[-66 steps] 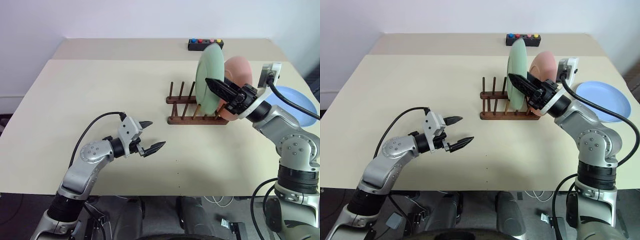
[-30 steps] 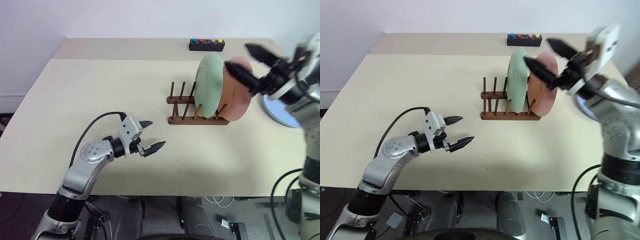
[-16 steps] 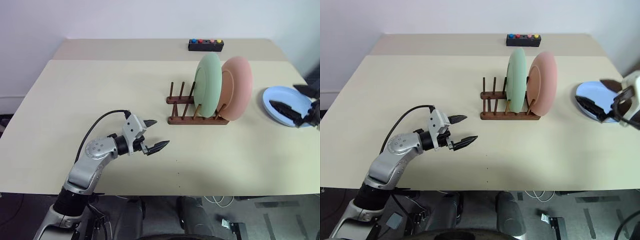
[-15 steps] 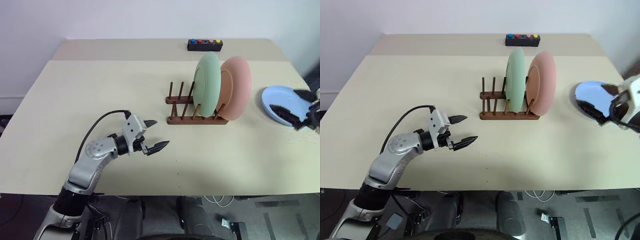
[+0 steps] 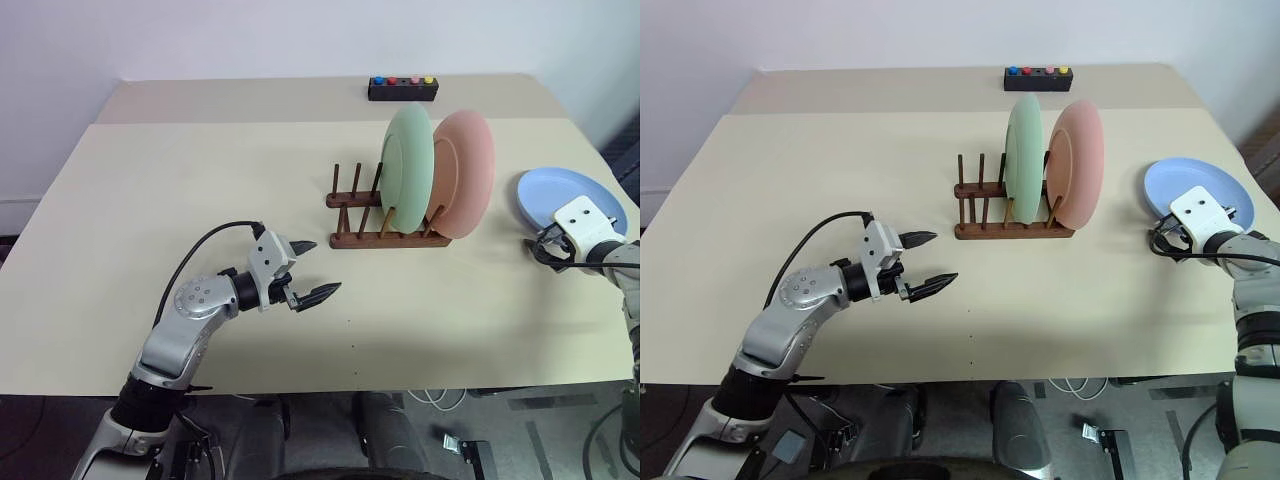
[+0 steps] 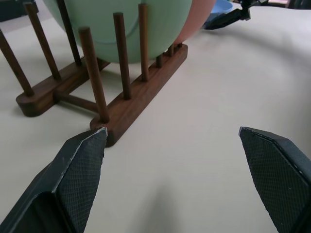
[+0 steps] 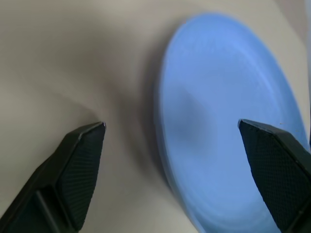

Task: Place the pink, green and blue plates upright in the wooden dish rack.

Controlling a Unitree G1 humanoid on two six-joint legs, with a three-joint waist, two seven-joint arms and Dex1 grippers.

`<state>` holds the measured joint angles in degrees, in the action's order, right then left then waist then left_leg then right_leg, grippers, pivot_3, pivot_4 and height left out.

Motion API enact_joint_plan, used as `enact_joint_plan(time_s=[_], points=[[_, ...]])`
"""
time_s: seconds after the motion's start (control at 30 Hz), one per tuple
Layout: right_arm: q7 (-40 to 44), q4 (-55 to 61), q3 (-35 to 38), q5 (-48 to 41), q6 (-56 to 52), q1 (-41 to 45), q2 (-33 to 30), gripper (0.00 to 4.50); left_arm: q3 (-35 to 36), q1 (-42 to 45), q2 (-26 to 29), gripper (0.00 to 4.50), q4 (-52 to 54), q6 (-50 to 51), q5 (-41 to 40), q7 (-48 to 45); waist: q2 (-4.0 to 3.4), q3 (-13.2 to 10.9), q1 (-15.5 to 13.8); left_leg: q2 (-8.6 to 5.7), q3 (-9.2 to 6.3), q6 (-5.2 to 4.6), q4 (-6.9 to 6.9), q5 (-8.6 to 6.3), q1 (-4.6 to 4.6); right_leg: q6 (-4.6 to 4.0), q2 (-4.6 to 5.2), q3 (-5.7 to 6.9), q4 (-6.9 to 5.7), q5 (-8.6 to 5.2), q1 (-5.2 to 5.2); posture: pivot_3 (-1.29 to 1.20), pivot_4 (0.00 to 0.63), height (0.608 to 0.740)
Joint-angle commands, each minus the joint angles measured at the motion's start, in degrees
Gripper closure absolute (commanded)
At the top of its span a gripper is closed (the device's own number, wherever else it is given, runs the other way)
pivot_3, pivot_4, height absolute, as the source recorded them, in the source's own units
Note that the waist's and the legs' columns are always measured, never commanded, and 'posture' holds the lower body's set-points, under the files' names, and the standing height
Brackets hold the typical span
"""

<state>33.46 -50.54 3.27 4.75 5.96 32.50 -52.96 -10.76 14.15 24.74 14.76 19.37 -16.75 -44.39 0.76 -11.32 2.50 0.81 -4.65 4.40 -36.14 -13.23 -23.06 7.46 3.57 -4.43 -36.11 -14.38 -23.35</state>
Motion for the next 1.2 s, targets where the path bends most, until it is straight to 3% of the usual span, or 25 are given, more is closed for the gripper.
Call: enact_joint_plan(time_s=[0.03,0.13,0.3,0.6,0.77,1.03,1.2], points=[[-1.0,-4.6,-0.3,1.2,2.2,2.6,0.0,0.56,0.8,-0.4,0.2,0.0,2.9,-0.3,-0.1,0.6,0.0,0.0,0.0,0.0,0.0,0.0,-0.01,0.0,0.02,0.0,0.0,0.0,0.0,0.0,0.02,0.0,0.15,0.73],[-1.4,-6.8,-1.0,1.9,3.7,3.3,0.4,1.76,0.8,-0.5,0.3,0.0,3.1,-0.2,-0.1,1.0,0.0,0.0,-0.1,0.0,0.0,0.0,0.0,0.0,0.03,0.0,0.0,0.0,0.01,0.0,0.05,0.0,0.15,0.73],[-2.1,-7.1,-1.1,1.9,5.1,3.1,0.7,4.41,0.7,-0.4,0.3,0.0,3.2,-0.2,-0.2,1.0,-0.01,0.0,0.0,0.0,0.0,0.0,0.0,0.0,0.05,0.0,0.0,-0.01,0.0,0.0,0.05,0.0,0.15,0.73],[-9.6,2.0,-0.2,3.3,8.0,0.4,0.1,4.47,0.8,-0.1,0.2,0.0,2.7,-0.6,-0.3,0.5,-0.04,0.0,0.0,0.0,0.0,0.0,0.01,0.0,0.06,0.01,0.0,-0.02,-0.02,0.01,0.05,0.0,0.15,0.73],[-18.6,19.7,5.0,3.4,7.1,2.1,-0.9,4.47,0.8,-0.3,0.1,0.0,2.6,-0.9,-0.4,0.4,-0.35,0.0,0.1,0.0,0.01,0.0,0.02,0.0,0.06,0.03,0.0,-0.04,-0.05,0.01,0.01,0.0,0.15,0.73],[-14.4,39.7,4.3,-0.6,7.1,11.6,3.3,4.47,0.6,0.4,-0.4,0.0,1.4,-1.7,0.0,0.2,-0.36,0.0,-0.1,0.0,0.0,0.0,0.02,0.0,0.06,0.04,0.0,-0.04,-0.05,0.01,0.01,0.0,0.15,0.73],[-7.0,52.0,1.2,-11.8,3.8,16.3,11.4,4.47,0.9,0.2,-0.4,0.0,1.0,-2.4,0.3,0.7,-0.37,0.0,0.0,0.0,-0.03,0.0,0.01,0.0,0.05,0.04,0.0,-0.02,-0.07,0.01,0.02,0.0,0.15,0.73]])
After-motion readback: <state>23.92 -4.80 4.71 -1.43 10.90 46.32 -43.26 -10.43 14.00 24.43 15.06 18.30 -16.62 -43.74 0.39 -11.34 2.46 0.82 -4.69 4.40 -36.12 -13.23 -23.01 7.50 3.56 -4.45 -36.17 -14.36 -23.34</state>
